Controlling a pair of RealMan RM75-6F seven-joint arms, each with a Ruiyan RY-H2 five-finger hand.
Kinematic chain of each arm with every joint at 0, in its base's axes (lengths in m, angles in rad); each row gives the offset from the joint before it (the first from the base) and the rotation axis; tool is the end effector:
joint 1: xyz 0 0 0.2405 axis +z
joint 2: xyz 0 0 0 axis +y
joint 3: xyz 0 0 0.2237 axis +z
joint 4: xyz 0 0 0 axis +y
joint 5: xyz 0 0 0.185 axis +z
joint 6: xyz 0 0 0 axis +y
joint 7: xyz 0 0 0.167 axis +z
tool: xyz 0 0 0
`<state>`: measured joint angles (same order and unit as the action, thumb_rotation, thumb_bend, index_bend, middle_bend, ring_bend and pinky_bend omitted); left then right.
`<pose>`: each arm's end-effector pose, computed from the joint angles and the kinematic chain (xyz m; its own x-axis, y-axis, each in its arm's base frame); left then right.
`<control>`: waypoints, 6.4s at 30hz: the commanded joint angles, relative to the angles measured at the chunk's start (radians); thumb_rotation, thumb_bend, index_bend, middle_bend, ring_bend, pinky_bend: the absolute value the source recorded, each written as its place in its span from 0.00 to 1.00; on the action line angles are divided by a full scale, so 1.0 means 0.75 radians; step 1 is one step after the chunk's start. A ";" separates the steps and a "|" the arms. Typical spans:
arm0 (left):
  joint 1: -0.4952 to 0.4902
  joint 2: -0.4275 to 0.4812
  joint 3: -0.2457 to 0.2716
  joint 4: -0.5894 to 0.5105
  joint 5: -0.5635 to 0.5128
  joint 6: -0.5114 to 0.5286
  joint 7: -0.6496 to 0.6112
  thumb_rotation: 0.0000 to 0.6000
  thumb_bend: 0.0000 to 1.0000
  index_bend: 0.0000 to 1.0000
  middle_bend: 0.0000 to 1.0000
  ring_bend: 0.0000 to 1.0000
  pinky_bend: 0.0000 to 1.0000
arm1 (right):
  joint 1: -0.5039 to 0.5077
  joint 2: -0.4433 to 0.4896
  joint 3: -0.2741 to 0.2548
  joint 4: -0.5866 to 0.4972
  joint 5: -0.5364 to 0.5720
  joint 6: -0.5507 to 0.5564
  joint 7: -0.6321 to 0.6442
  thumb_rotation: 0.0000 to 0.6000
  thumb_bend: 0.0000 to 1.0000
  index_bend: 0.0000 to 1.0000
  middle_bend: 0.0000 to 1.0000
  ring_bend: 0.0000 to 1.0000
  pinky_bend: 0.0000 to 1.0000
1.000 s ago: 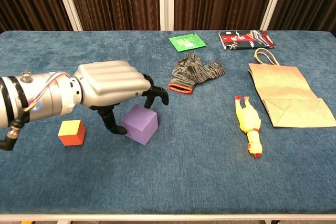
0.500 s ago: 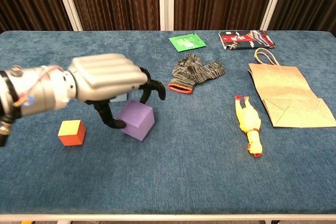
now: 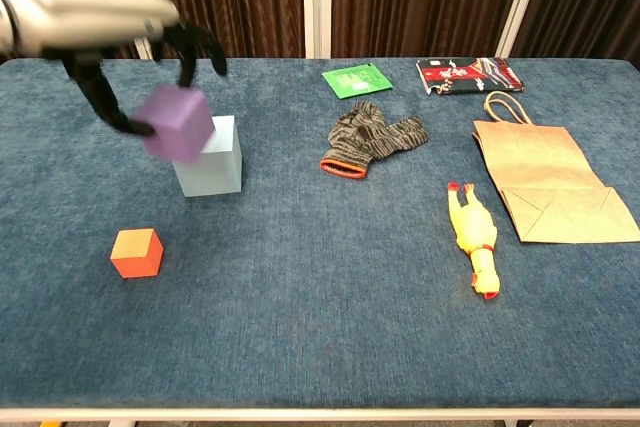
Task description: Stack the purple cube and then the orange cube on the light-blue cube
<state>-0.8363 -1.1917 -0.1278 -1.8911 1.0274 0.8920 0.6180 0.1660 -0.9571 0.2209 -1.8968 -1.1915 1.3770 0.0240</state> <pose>-0.0816 0.3114 0.0533 0.6808 0.2093 0.7019 0.6737 -0.5549 -0.4881 -0.2438 -0.2415 0.2100 0.1896 0.0634 0.9798 -0.9742 0.1363 0.1797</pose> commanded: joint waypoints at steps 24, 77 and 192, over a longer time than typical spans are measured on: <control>-0.340 -0.229 -0.074 0.059 -0.867 0.257 0.224 1.00 0.27 0.30 0.53 0.28 0.32 | 0.008 -0.008 -0.002 0.005 0.007 -0.010 -0.009 1.00 0.15 0.02 0.05 0.00 0.00; -0.344 -0.308 -0.009 0.219 -0.850 0.207 0.214 1.00 0.27 0.31 0.54 0.28 0.32 | 0.020 -0.007 0.000 0.011 0.037 -0.034 -0.017 1.00 0.15 0.02 0.06 0.00 0.00; 0.523 -0.537 0.173 0.412 0.325 0.315 -0.275 1.00 0.24 0.39 0.55 0.34 0.41 | 0.051 -0.013 -0.005 0.021 0.083 -0.082 -0.037 1.00 0.15 0.02 0.06 0.00 0.00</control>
<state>-0.4440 -1.5930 0.0032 -1.5836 1.2726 1.1291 0.4110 0.2040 -0.9668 0.2174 -1.8813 -1.1292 1.3157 -0.0042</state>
